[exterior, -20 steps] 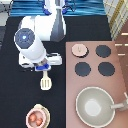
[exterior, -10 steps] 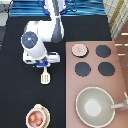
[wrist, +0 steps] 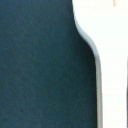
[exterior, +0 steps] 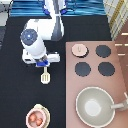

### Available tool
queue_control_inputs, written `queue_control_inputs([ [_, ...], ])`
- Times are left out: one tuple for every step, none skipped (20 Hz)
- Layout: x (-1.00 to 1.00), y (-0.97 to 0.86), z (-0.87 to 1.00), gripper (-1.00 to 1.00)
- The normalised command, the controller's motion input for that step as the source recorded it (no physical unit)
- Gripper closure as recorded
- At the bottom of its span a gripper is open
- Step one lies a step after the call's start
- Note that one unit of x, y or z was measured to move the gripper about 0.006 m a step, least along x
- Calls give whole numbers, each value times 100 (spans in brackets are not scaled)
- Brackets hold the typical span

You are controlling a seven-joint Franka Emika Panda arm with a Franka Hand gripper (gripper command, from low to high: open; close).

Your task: Take the lid off the pot, put the pot on the plate, and use the tool to push the pot to the front of the table.

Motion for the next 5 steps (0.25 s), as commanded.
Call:
queue_control_inputs([
  [-11, 0, 100, -100],
  [-7, 0, 100, -100],
  [-3, 0, 100, -100],
  [-3, 0, 100, -100],
  [0, 0, 100, -100],
])
